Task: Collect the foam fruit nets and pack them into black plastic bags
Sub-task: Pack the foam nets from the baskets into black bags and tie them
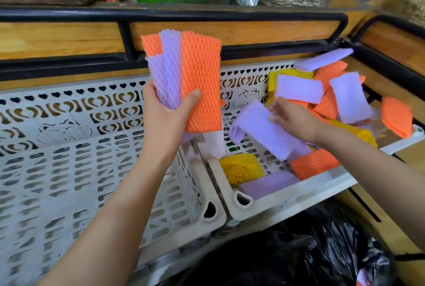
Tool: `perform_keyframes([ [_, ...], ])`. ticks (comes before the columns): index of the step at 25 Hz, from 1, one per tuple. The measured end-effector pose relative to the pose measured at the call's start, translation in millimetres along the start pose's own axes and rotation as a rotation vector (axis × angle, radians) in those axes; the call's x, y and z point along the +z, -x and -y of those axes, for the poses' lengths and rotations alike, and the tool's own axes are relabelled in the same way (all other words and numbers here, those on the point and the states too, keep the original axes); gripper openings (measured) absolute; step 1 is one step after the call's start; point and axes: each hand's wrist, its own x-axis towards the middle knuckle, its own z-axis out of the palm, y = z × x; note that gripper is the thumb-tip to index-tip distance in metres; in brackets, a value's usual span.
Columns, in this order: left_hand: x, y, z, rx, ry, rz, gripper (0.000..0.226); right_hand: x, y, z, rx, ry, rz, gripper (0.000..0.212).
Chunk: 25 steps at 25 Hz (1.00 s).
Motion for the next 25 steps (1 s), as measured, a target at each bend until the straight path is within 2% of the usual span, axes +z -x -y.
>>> perform_keyframes([
  [2, -2, 0, 2, -0.008, -0.008, -0.005, 0.051, 5, -4, 16, -0.058, -0.153, 0.100, 0.015],
  [6, -3, 2, 6, -0.038, -0.007, -0.005, 0.051, 39, -18, 23, -0.004, -0.134, 0.523, 0.017],
  [11, -1, 3, 7, -0.056, -0.005, 0.014, 0.052, 66, -31, 17, 0.055, 0.064, 0.677, 0.048],
  [14, -1, 1, 8, -0.070, 0.004, 0.016, 0.055, 76, -31, 22, 0.001, 0.203, 0.738, 0.035],
  [16, -2, 2, 10, -0.091, 0.006, 0.018, 0.055, 74, -26, 28, -0.004, 0.257, 0.787, 0.041],
  [20, -4, 3, 12, -0.076, -0.054, 0.033, 0.057, 56, -17, 38, 0.005, 0.262, 0.702, 0.039],
  [25, -7, 11, 8, -0.028, -0.134, 0.002, 0.056, -1, 10, 59, 0.029, 0.226, 0.395, 0.039],
])
